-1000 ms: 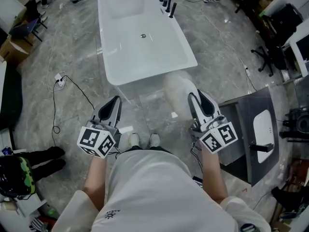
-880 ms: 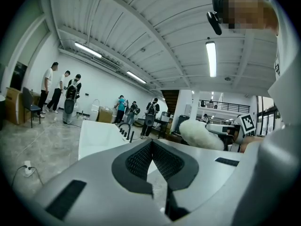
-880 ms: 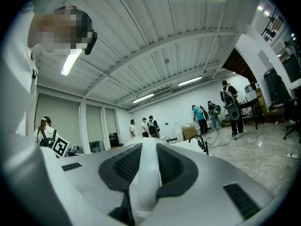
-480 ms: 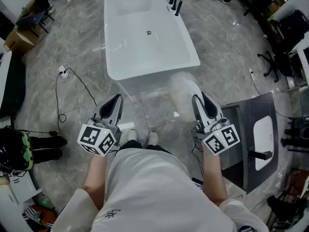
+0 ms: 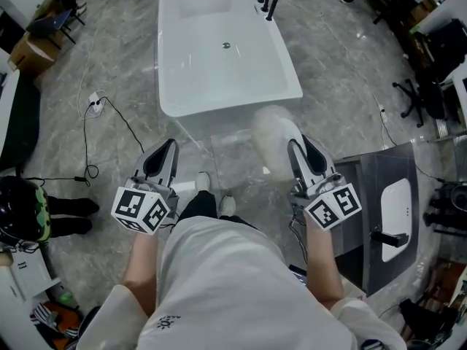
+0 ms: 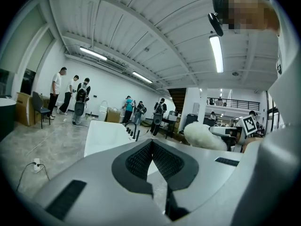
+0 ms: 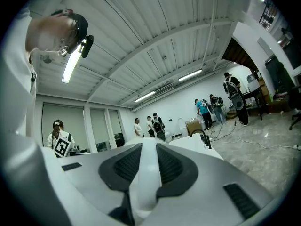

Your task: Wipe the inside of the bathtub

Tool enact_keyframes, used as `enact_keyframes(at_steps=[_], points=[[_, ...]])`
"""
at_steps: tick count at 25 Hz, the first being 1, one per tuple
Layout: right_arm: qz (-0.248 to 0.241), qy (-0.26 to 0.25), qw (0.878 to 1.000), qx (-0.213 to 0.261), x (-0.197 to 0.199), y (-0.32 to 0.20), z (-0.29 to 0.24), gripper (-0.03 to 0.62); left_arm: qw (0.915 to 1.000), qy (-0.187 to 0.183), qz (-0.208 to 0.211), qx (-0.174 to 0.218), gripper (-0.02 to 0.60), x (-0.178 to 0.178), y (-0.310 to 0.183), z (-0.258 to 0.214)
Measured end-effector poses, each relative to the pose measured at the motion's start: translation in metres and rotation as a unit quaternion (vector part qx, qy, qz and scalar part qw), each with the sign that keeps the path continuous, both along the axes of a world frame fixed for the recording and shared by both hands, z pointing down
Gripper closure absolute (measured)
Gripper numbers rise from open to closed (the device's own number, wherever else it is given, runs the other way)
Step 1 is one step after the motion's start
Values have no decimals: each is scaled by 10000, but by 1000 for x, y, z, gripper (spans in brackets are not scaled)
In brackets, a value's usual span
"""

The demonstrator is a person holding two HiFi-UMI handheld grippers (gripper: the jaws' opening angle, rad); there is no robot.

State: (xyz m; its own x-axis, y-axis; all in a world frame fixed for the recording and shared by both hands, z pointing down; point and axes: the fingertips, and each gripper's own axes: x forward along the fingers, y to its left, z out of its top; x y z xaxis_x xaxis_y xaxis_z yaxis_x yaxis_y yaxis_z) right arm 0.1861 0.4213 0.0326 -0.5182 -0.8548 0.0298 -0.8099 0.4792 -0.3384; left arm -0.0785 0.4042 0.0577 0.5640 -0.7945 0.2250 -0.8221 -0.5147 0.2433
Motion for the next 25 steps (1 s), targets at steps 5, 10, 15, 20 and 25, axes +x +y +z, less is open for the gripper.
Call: enact_keyframes(at_steps=[5,10,15,20,25], points=[[-24,-12,10000,6,-3,-13,0,494,10000,-37,42,32,571,5,-15,-2],[-59,30,10000,-30,-10,-34,7,494,9999,-49,115,47,571,13,-39,3],[-67,106,9999,-90,-22,-63,15,496,9997,-132,193,68,571,20,-73,13],[-18,109,9997,-196,-33,-98,22,494,9994,-229,252,40,571,19,-113,20],[20,168,9995,-260,-41,-132,24,494,9987,-237,444,7,571,21,-156,27]])
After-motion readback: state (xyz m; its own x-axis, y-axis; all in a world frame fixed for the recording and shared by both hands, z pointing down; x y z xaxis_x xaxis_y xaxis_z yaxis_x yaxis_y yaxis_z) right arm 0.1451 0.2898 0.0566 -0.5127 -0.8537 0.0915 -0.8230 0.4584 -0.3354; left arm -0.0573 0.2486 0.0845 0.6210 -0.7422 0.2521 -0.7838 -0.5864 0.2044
